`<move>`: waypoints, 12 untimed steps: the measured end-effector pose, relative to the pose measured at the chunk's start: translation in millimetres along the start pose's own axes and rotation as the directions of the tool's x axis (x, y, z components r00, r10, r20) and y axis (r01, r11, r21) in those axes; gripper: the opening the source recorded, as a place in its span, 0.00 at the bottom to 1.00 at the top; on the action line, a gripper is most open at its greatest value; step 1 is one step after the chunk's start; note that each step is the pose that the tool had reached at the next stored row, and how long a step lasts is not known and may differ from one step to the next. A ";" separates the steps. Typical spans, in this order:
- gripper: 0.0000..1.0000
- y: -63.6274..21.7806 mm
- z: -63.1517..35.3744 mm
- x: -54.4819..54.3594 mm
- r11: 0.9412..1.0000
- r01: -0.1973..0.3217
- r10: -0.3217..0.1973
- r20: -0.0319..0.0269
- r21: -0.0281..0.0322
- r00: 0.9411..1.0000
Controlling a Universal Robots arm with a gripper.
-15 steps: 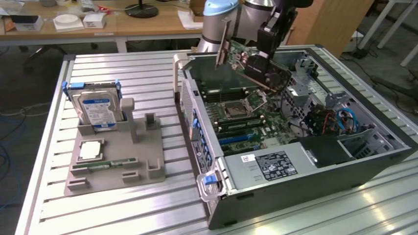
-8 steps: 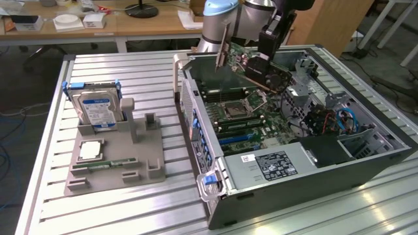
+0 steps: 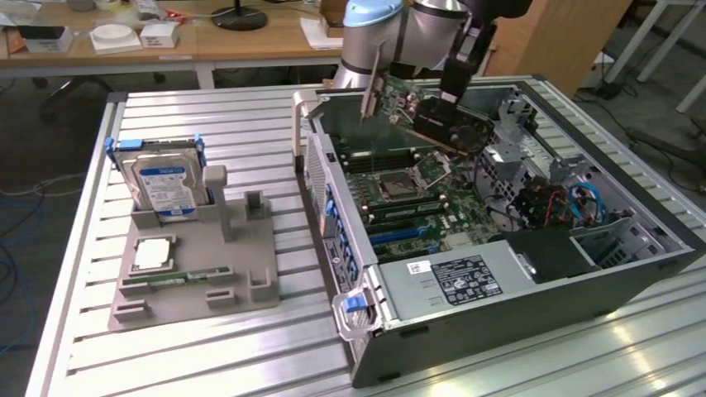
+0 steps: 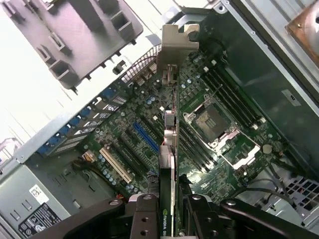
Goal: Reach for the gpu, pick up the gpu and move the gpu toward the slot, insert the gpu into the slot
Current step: 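Insert the gpu into the slot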
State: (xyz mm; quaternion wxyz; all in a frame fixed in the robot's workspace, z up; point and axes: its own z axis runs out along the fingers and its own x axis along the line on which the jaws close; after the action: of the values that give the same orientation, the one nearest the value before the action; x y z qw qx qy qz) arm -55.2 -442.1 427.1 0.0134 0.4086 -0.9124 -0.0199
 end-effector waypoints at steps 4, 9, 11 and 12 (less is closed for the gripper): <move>0.26 -0.2 0.3 -0.1 0.998 0.065 -0.065 -0.003 0.000 0.998; 0.26 -0.2 0.7 -0.1 0.988 0.155 -0.155 -0.008 0.001 0.988; 0.26 -0.2 0.9 -0.1 0.982 0.189 -0.189 -0.009 0.001 0.982; 0.26 -0.2 1.0 -0.1 0.979 0.206 -0.206 -0.010 0.001 0.979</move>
State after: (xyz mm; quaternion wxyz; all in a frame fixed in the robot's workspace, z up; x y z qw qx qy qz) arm -55.0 -442.1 426.0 0.0154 0.5008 -0.8652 -0.0184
